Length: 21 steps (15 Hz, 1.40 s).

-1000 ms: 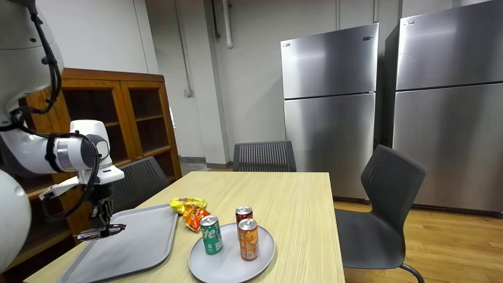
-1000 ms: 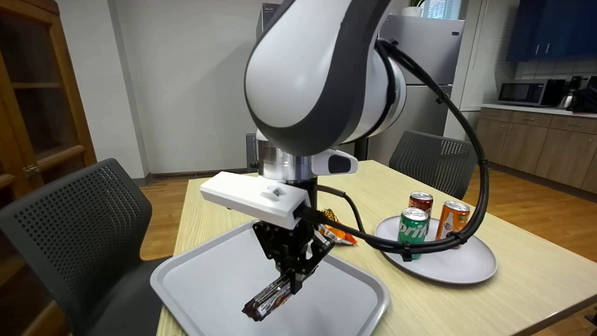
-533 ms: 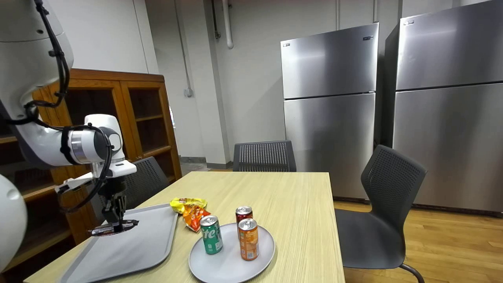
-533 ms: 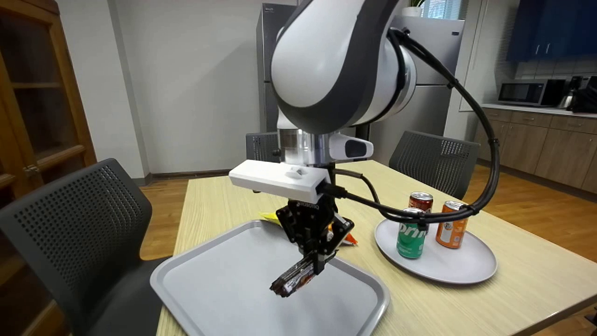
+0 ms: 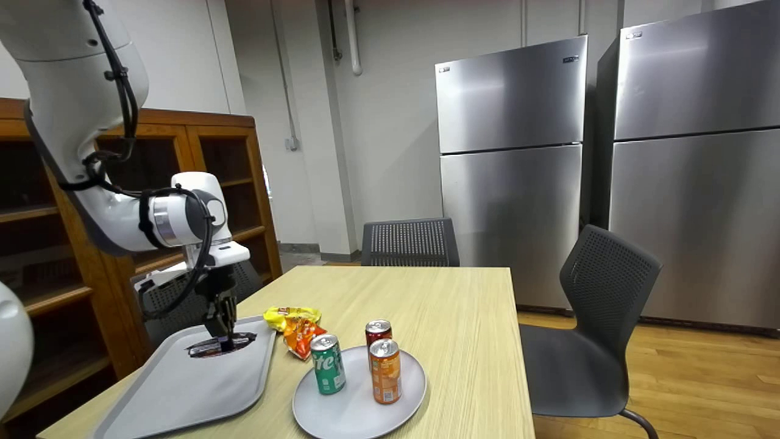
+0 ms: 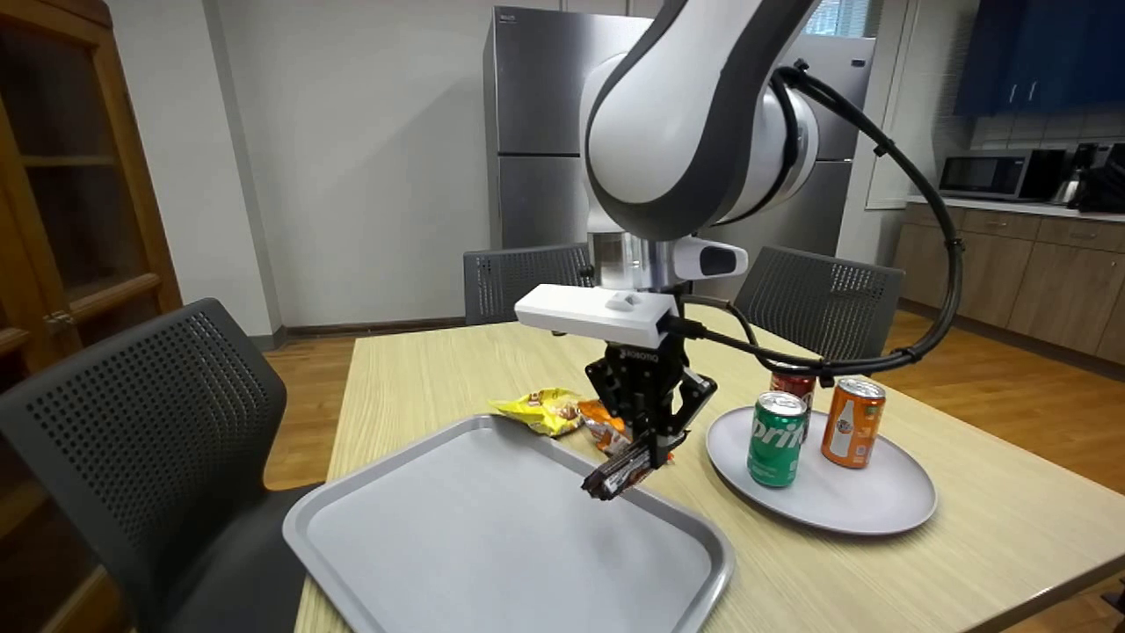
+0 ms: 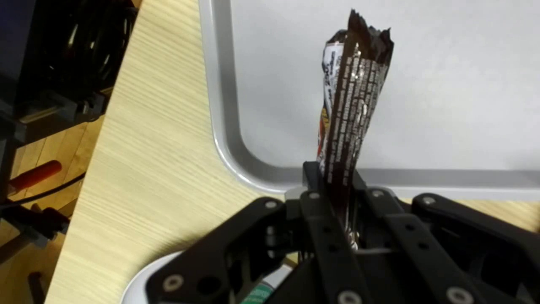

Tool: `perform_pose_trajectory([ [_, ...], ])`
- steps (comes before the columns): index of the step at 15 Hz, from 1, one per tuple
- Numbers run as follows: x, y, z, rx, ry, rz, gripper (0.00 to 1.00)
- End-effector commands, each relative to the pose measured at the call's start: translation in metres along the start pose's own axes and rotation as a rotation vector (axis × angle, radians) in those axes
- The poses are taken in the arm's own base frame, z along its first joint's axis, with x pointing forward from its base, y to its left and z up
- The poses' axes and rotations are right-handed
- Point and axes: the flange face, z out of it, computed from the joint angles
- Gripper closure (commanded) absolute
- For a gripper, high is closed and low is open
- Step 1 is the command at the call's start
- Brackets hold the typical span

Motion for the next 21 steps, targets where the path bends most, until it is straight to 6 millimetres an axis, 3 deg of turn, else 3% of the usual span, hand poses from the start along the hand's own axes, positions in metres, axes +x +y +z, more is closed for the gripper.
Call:
perform_pose_trajectory([
  [1,0.035,0.000,-0.013,0.001,0.039,0.067,0.96],
  [12,0.123,-0.015,-0.030,0.049,0.156,0.258,0.96],
  [16,0.147,-0.020,-0.019,0.050,0.190,0.345,0.96],
  [21,0.159,-0.028,0.004,0.032,0.203,0.417,0.96],
])
